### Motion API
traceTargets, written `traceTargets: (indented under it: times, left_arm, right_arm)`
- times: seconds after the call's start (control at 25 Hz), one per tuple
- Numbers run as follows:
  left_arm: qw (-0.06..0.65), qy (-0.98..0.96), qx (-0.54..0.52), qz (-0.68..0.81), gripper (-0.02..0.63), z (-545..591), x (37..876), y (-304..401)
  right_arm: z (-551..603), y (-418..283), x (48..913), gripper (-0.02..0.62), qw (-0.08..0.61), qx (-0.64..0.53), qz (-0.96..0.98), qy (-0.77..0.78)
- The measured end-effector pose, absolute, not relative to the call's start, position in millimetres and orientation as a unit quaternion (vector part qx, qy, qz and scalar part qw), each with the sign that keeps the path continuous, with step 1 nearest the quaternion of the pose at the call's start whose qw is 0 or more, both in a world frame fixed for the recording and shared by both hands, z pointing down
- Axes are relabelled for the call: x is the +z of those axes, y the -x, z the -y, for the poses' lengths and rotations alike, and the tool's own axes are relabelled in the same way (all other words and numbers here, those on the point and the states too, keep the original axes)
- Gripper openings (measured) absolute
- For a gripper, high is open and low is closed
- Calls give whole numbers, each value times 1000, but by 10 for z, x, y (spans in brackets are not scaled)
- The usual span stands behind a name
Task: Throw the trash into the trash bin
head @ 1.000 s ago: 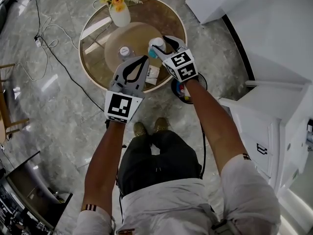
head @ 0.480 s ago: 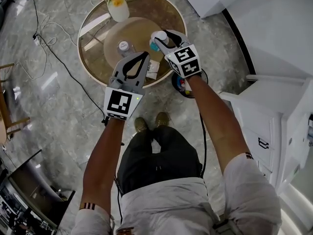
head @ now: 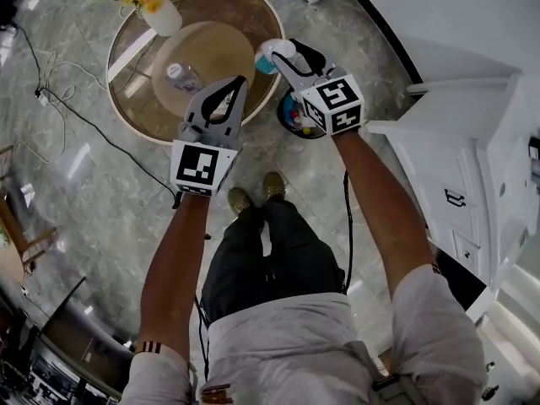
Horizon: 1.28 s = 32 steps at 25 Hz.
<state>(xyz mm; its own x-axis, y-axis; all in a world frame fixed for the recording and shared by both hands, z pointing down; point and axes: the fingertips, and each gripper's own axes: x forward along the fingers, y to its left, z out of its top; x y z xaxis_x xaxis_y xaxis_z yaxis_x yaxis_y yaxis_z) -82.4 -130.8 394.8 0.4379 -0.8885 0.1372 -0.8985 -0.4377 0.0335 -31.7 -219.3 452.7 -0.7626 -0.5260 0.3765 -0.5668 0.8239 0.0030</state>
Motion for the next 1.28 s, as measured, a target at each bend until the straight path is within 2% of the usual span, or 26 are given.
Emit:
traceTargets:
  times: [0.28,0.48,0.88,0.96,1.08,1.16,1.24,1.28]
  left_arm:
    - [63,-870,40,487,-2,1239,3837,288]
    - [67,-881,44,467,-2,1173,3835,52]
    - [68,-887,53,453,-2,1215,3837,-94]
    - [69,-888,53,452,-2,1231,3849,-117]
    - [72,-887,53,453,-2,1232,3868,-122]
    - [75,-886,51,455,-2,1213,3870,-119]
    - [76,-884,48,458,-2,1193,3863,-112]
    - [76,-884,47,460,-2,1186,3856,-99]
  right_arm:
    - [1954,-676,4555,176,202,78,908,-359]
    - [1816,-1127,4677,176,215,94,892,-386]
    - [1739,-1414,4939,178,241,112,876,-403]
    - [1750,-1460,4950,198,239,115,874,-408]
    - [1752,-1465,4896,194,231,112,877,-407]
    - [1727,-1420,4827,167,223,103,883,-401]
    - [1695,-1350,4749,82,216,90,890,-392]
    - [1679,-1305,4715,16,213,85,893,-386]
